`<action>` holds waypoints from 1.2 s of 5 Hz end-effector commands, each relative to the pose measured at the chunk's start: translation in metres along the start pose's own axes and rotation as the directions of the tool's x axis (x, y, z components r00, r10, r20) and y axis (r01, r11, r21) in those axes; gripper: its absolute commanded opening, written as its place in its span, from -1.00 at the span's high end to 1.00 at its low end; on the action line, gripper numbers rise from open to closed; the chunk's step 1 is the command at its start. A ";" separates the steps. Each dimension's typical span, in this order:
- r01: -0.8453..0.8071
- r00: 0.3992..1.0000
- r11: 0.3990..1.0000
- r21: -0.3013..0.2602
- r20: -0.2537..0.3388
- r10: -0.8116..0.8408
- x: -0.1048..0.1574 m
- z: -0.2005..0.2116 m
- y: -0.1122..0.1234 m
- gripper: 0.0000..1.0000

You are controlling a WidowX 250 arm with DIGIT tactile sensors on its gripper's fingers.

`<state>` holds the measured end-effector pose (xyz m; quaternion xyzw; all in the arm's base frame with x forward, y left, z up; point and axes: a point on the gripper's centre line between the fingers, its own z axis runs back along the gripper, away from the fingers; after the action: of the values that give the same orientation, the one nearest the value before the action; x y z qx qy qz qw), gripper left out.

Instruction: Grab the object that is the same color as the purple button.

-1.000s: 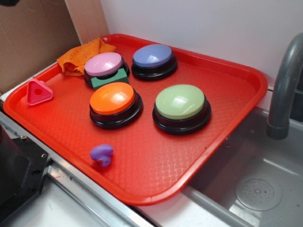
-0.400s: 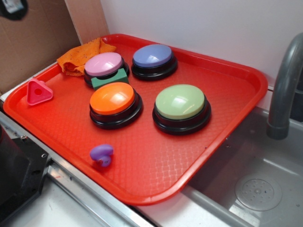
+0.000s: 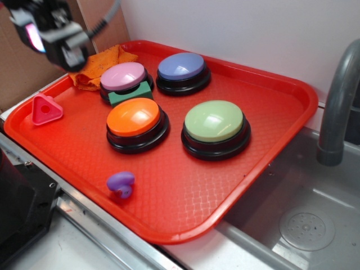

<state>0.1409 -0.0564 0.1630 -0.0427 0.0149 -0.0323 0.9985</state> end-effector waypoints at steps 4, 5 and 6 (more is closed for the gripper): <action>-0.047 0.999 0.999 -0.008 0.005 0.047 0.006 -0.124 -0.028 -1.00; -0.069 0.997 0.998 0.013 -0.017 0.069 0.005 -0.136 -0.027 -1.00; -0.123 0.992 0.992 0.030 0.005 0.123 0.003 -0.144 -0.026 0.63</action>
<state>0.1360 -0.0915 0.0190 -0.0221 0.0261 0.0306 0.9989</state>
